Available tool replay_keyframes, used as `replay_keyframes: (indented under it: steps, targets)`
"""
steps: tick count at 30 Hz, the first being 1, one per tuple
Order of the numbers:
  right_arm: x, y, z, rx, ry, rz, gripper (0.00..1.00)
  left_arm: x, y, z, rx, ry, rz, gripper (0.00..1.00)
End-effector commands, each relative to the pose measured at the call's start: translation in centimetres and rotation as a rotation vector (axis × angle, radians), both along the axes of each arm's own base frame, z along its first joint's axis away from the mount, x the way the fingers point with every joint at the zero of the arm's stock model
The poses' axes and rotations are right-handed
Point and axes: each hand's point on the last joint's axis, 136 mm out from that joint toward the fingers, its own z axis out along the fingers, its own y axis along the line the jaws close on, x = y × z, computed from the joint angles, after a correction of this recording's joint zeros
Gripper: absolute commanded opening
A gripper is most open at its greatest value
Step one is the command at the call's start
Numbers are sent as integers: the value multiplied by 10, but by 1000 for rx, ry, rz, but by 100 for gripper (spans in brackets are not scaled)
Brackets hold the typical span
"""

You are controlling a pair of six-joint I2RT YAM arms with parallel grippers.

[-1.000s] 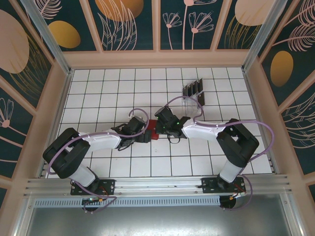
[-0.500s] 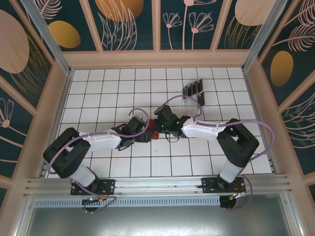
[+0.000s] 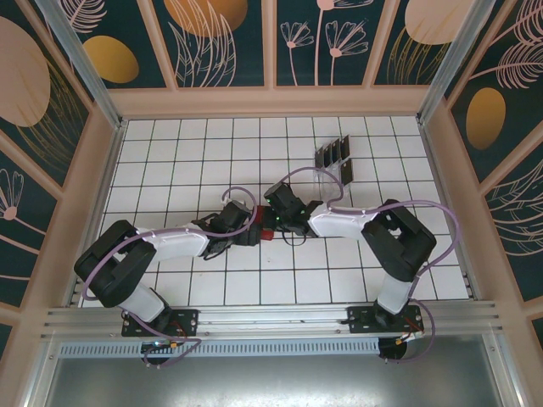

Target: Put the credit cards into the card holder

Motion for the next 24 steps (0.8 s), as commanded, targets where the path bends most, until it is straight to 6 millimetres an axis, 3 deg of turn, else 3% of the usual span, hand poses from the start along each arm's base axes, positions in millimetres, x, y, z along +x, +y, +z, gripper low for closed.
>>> replay_keyframes:
  steps: [1, 10, 19, 24]
  targets:
    - [8, 10, 4, 43, -7, -7, 0, -16, 12, -29, 54, 81, -7, 99]
    - [10, 6, -5, 54, 14, -18, 0, -16, 11, -31, 55, 84, -11, 98]
    - [12, 12, 16, 98, -16, -13, 0, -17, 10, -33, 52, 90, -13, 99]
    - [12, 12, 3, 80, 4, -7, 0, -17, 10, -33, 52, 90, -14, 98]
